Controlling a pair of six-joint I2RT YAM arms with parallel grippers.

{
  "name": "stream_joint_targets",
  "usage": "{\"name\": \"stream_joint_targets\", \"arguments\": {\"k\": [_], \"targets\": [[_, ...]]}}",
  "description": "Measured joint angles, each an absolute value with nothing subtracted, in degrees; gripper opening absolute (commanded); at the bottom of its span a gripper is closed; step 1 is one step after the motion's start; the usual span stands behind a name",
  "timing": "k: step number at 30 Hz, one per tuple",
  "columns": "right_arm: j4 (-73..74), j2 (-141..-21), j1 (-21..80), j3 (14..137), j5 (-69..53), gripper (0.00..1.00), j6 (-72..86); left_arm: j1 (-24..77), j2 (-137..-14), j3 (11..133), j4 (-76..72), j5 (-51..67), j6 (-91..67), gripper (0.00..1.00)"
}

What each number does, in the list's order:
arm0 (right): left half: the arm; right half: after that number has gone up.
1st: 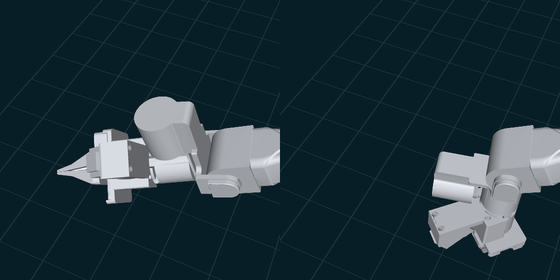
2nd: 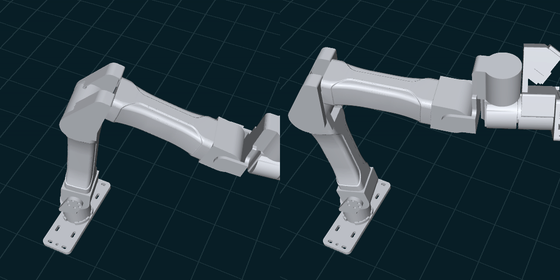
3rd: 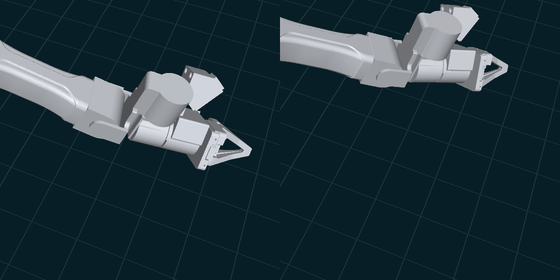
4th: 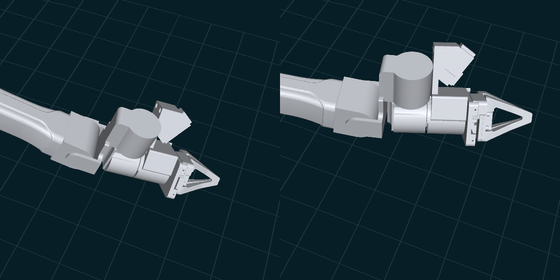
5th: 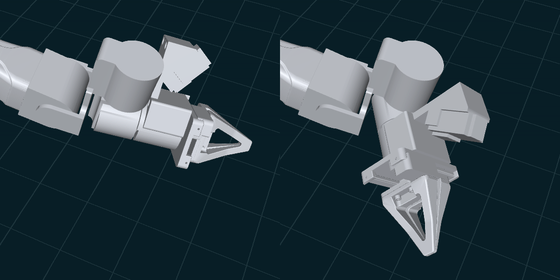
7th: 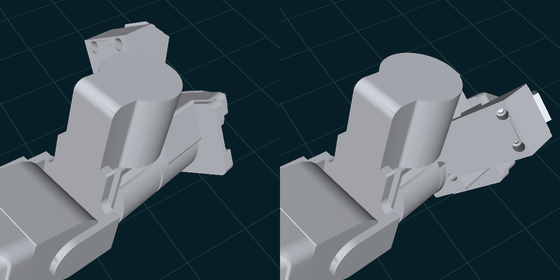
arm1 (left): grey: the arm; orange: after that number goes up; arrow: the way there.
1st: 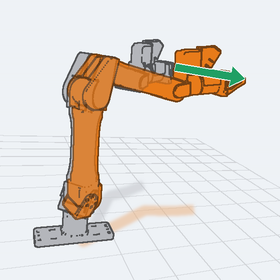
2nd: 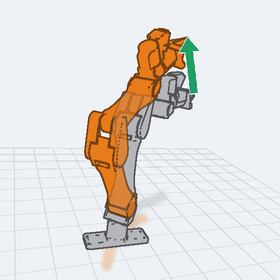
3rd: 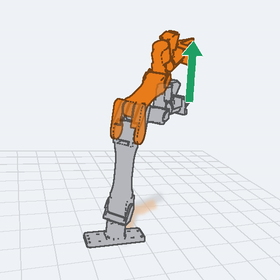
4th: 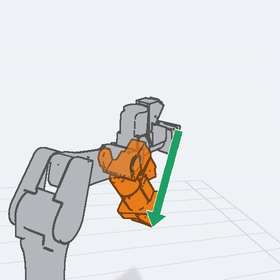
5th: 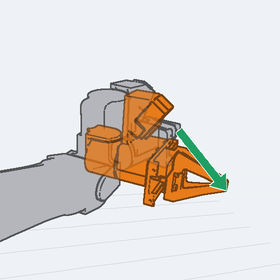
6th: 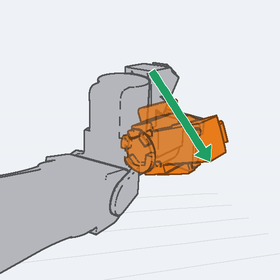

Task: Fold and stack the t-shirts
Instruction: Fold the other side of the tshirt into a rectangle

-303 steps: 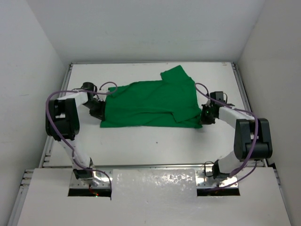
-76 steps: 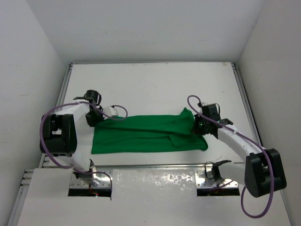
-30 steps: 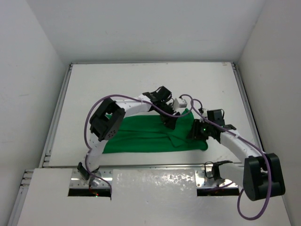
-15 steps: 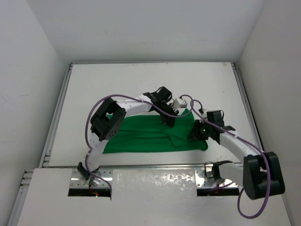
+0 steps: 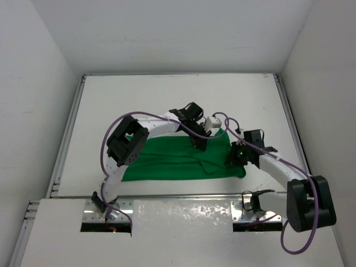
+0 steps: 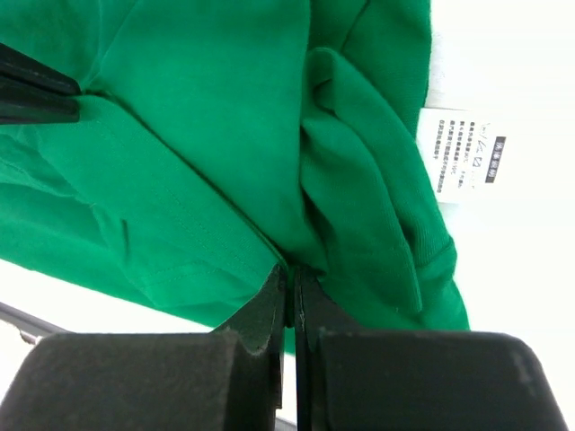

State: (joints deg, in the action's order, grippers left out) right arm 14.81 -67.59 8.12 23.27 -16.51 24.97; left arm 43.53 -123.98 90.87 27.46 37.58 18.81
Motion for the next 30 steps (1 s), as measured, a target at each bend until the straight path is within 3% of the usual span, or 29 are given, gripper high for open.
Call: {"name": "stream_joint_targets", "arguments": {"k": [8, 18, 24, 30], "targets": [[25.1, -56.1, 9.1, 27.0, -14.6, 0.0, 22.2, 43.5, -117.5, 89.1, 28.3, 39.7, 21.0, 0.0], [32.0, -47.3, 11.8, 21.6, -17.0, 0.0, 25.4, 43.9, -113.7, 84.9, 28.9, 42.1, 25.3, 0.0], [31.9, -51.9, 12.8, 22.8, -17.1, 0.0, 25.9, 44.2, -113.7, 82.2, 30.4, 41.5, 26.7, 0.0], [29.8, -62.1, 12.9, 32.2, -14.3, 0.0, 23.8, 43.9, -112.4, 79.3, 25.2, 36.8, 22.5, 0.0]]}}
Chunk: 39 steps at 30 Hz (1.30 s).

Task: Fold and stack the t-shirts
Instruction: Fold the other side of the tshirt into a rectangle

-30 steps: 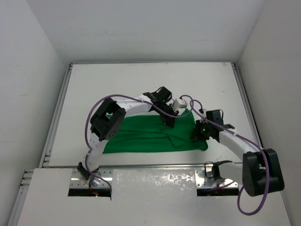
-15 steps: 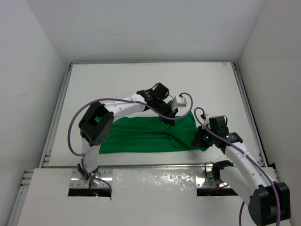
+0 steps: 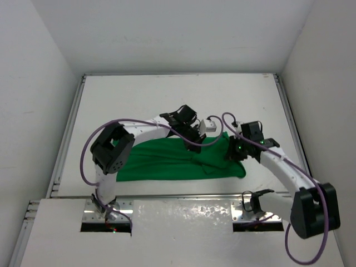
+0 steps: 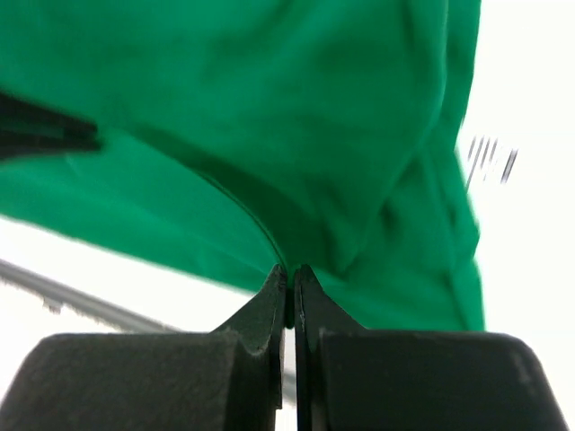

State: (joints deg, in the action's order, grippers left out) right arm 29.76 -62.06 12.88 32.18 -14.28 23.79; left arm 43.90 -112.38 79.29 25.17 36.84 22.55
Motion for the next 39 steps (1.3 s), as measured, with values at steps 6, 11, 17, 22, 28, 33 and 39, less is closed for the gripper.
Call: {"name": "stream_joint_targets", "arguments": {"k": [6, 11, 17, 22, 28, 33, 39], "targets": [[25.4, -70.9, 12.9, 36.2, -12.0, 0.0, 22.0, 43.3, -110.2, 76.8, 19.5, 30.3, 16.7, 0.0], [24.3, -75.1, 12.9, 38.0, -10.3, 0.0, 20.1, 43.2, -110.3, 76.8, 16.9, 26.5, 13.8, 0.0], [23.0, -77.5, 12.9, 39.4, -8.3, 0.0, 18.9, 43.1, -111.5, 76.8, 15.5, 24.7, 12.3, 0.0], [22.2, -79.9, 12.9, 40.9, -7.6, 0.05, 18.1, 43.1, -113.1, 76.8, 15.9, 24.1, 11.7, 0.02], [23.2, -81.5, 12.9, 42.0, -6.6, 0.29, 16.8, 43.1, -113.8, 76.9, 17.4, 22.7, 11.6, 0.25], [24.5, -81.0, 11.3, 47.5, -6.2, 0.44, 16.3, 43.0, -113.7, 79.0, 21.0, 20.8, 12.3, 0.88], [24.8, -83.4, 8.9, 57.1, -5.2, 0.41, 16.4, 39.4, -109.2, 81.7, 24.9, 19.6, 13.4, 1.0]]}}
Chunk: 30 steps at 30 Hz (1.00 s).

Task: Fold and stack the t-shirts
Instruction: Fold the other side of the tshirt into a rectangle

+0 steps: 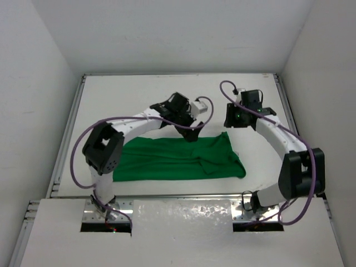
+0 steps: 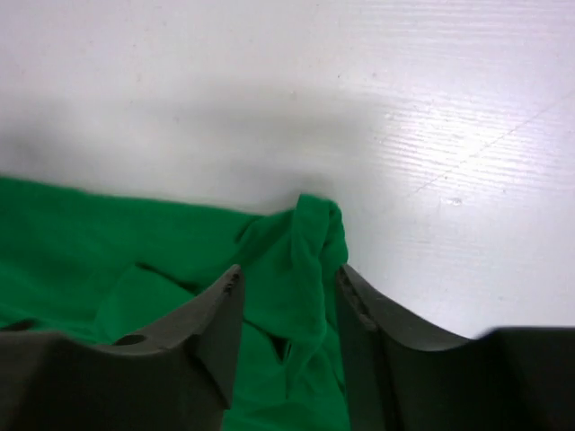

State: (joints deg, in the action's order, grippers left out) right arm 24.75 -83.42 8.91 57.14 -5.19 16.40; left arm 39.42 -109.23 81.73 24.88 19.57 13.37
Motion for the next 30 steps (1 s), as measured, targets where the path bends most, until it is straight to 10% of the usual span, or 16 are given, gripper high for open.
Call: {"name": "stream_joint_targets", "arguments": {"k": [3, 8, 24, 30], "targets": [[25.6, -89.1, 8.8, 61.8, -4.4, 0.38, 16.0, 34.4, -104.7, 81.8, 26.9, 19.2, 13.5, 0.98], [28.5, -98.3, 8.8, 65.7, -3.3, 0.39, 14.7, 21.0, -98.1, 78.9, 30.3, 17.0, 14.9, 0.57], [30.4, -107.1, 8.8, 67.1, -3.2, 0.05, 13.1, -9.1, -100.4, 60.7, 31.4, 10.0, 18.4, 0.9], [28.3, -107.1, 8.8, 66.8, -3.6, 0.0, 13.6, -9.9, -102.6, 60.7, 27.8, 8.5, 19.5, 0.51]]}}
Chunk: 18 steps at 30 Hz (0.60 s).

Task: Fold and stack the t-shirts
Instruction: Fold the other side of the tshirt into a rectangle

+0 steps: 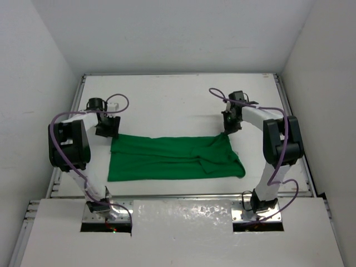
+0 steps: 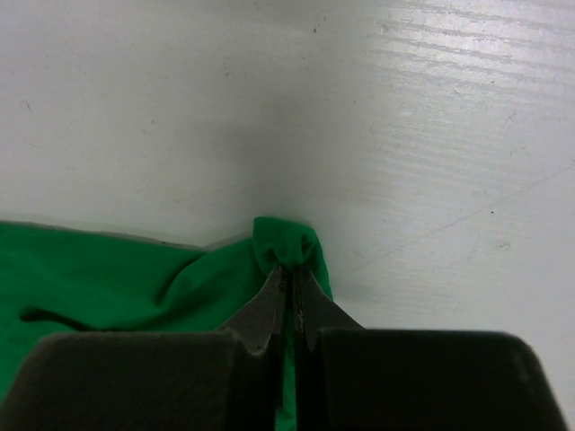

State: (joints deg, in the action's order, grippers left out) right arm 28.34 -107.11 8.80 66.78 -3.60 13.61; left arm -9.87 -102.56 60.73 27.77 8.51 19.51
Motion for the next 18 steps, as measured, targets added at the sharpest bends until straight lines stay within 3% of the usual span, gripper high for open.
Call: {"name": "stream_joint_targets", "arguments": {"k": [3, 4, 5, 18], "targets": [[27.2, -106.9, 8.6, 66.0, -2.9, 0.0, 14.4, -9.9, -102.8, 60.7, 26.8, 9.0, 19.8, 0.32], [26.6, -106.6, 8.2, 65.5, -2.8, 0.0, 15.0, -9.9, -102.9, 60.6, 26.5, 9.4, 19.9, 0.11], [25.6, -106.1, 7.4, 64.8, -2.7, 0.0, 15.7, -9.9, -103.0, 60.6, 26.3, 9.6, 19.6, 0.0], [17.6, -103.6, -0.9, 62.7, -4.7, 0.01, 22.5, -11.7, -103.0, 60.0, 25.3, 14.7, 20.2, 0.0]]}}
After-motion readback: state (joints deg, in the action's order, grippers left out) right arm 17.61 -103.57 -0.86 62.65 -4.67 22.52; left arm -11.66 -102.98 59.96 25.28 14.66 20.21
